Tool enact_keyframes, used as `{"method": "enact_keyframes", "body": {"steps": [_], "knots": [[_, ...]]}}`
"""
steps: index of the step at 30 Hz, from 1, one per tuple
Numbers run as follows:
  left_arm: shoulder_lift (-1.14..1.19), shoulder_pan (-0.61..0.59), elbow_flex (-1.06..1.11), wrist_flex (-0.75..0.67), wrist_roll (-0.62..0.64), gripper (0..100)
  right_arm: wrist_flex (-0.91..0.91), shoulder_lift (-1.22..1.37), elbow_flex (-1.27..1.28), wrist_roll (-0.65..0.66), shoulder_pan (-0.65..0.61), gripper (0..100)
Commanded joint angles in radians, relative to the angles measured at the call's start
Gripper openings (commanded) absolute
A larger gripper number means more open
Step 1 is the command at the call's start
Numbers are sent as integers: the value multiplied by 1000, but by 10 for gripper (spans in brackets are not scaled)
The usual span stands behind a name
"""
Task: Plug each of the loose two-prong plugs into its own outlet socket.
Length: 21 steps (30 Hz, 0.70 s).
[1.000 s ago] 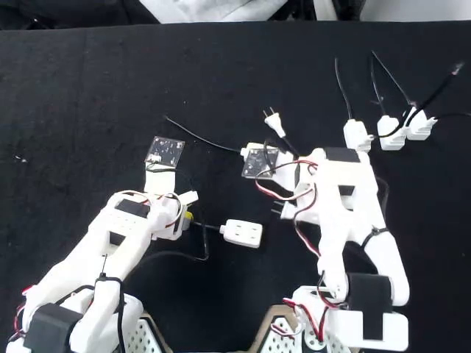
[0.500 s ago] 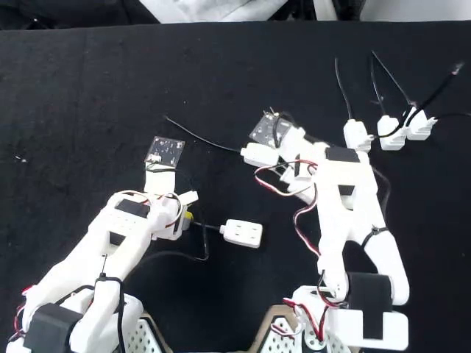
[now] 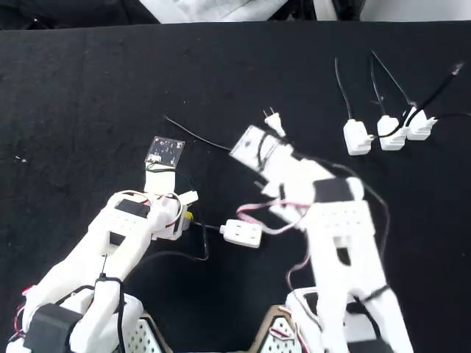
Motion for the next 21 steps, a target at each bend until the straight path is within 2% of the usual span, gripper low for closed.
{"method": "enact_keyframes", "body": {"steps": [1, 7, 11, 21], "knots": [[-26, -8, -22, 6, 11, 198, -44, -110, 18, -129, -77, 11], [-26, -8, -194, 232, 11, 198, -196, -269, 179, -290, -115, 11], [-26, -8, -320, 325, 11, 198, -284, -404, 326, -361, -110, 11], [-28, 15, -486, 331, 15, 179, -275, -851, 549, -468, -100, 11]]}}
